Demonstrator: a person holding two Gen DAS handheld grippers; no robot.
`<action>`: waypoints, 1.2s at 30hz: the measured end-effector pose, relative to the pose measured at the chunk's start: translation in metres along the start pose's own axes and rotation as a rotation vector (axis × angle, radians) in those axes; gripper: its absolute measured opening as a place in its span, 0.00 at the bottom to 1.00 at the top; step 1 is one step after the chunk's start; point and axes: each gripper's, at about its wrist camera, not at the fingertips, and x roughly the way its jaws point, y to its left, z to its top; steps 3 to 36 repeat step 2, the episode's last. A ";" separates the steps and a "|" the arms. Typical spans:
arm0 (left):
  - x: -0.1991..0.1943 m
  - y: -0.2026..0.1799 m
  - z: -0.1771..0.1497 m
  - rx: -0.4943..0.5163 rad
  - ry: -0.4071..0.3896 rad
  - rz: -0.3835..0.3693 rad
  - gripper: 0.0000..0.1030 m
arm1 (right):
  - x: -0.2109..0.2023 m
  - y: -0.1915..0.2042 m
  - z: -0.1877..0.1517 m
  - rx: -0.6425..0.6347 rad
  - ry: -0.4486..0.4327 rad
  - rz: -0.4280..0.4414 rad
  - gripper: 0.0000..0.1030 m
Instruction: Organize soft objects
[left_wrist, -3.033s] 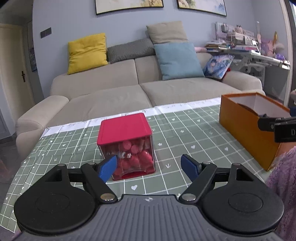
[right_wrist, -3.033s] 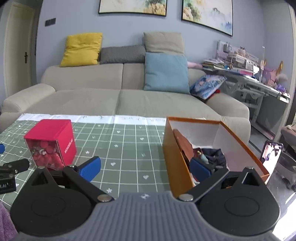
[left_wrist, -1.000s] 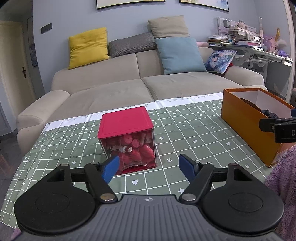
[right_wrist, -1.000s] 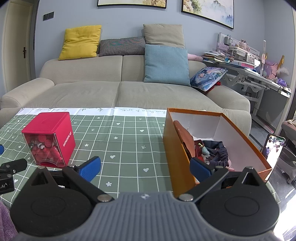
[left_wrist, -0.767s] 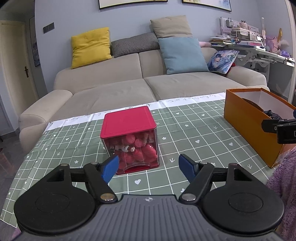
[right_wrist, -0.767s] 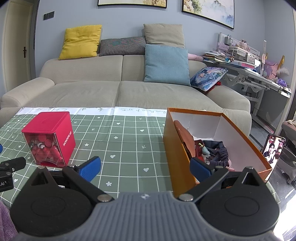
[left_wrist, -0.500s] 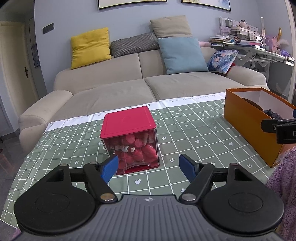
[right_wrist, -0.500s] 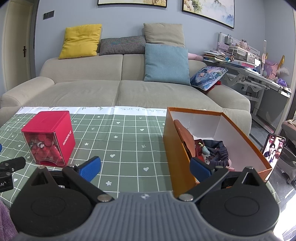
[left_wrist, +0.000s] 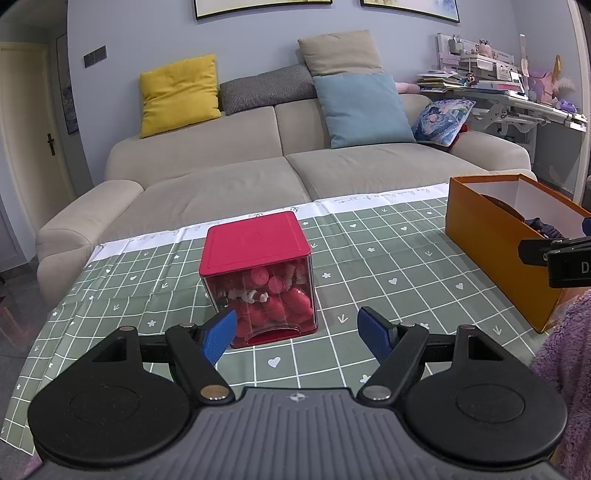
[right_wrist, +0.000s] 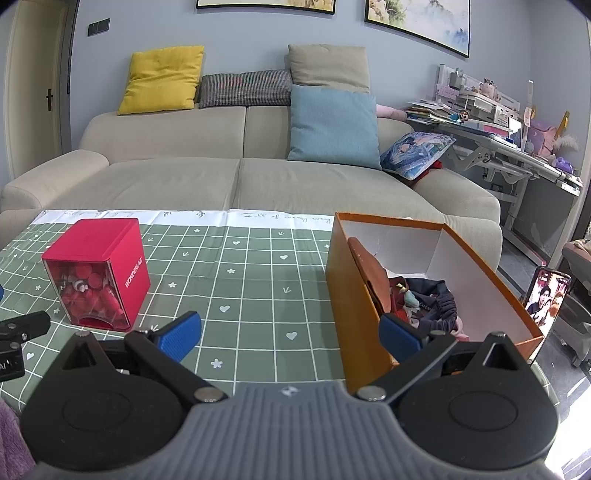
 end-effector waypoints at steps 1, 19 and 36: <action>0.000 0.000 0.000 0.000 0.000 -0.002 0.85 | 0.000 0.000 0.000 0.001 0.000 0.000 0.97; 0.000 -0.001 0.000 -0.001 0.000 -0.002 0.85 | 0.000 0.000 0.000 0.000 0.001 0.000 0.97; 0.000 -0.001 0.000 -0.001 0.000 -0.002 0.85 | 0.000 0.000 0.000 0.000 0.001 0.000 0.97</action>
